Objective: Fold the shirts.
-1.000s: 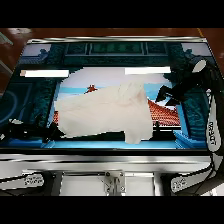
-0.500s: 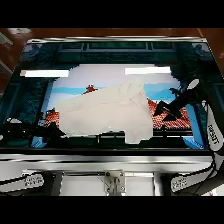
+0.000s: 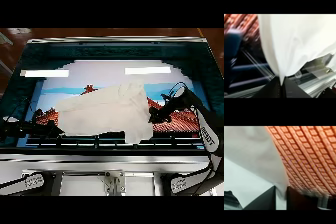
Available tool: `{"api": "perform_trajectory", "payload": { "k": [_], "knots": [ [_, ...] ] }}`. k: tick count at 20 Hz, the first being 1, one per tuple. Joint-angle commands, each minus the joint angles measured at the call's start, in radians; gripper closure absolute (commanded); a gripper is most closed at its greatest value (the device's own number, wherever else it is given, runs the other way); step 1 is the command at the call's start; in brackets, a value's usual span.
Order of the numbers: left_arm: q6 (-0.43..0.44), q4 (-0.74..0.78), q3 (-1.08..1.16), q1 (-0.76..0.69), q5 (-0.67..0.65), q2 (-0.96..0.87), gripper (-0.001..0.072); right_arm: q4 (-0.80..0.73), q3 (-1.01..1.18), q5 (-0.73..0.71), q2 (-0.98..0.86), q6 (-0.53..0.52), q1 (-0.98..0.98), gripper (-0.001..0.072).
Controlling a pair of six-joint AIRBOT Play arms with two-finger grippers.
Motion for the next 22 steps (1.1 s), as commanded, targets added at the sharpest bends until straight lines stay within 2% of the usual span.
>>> {"api": "perform_trajectory", "payload": {
  "k": [1,4,8,10,13,14,16,18,20,22],
  "knots": [
    [-0.023,-0.001,0.063,0.001,-0.013,0.011,0.0673,0.01,-0.004,-0.003,0.006,0.018,0.04,0.0646],
    [-0.049,0.0,0.168,0.001,-0.026,0.101,0.0675,0.027,-0.001,0.003,0.101,-0.035,0.051,0.0647],
    [-0.049,-0.002,0.442,0.0,0.001,0.338,0.0675,-0.003,0.166,-0.07,0.387,-0.082,0.02,0.0648],
    [-0.055,-0.008,0.652,0.001,0.063,0.452,0.0674,-0.01,0.325,-0.204,0.559,-0.11,0.013,0.0648],
    [-0.11,-0.01,0.969,0.001,0.283,0.584,0.0673,-0.037,0.571,-0.489,0.77,-0.073,0.013,0.0648],
    [-0.117,-0.009,1.065,0.0,0.346,0.617,0.0673,-0.056,0.652,-0.521,0.81,-0.066,0.013,0.0648],
    [-0.138,-0.008,1.213,0.001,0.38,0.658,0.0673,-0.117,0.796,-0.483,0.868,-0.02,0.013,0.0648],
    [-0.192,-0.008,1.294,0.001,0.359,0.7,0.0673,-0.15,0.872,-0.401,0.916,0.018,0.013,0.0648],
    [-0.224,0.011,1.309,0.001,0.328,0.745,0.0673,-0.151,0.877,-0.323,0.967,0.023,0.013,0.0648],
    [-0.296,0.095,1.309,0.001,0.257,0.776,0.0673,-0.171,0.877,-0.225,0.998,0.037,0.013,0.0648]
  ]
}}
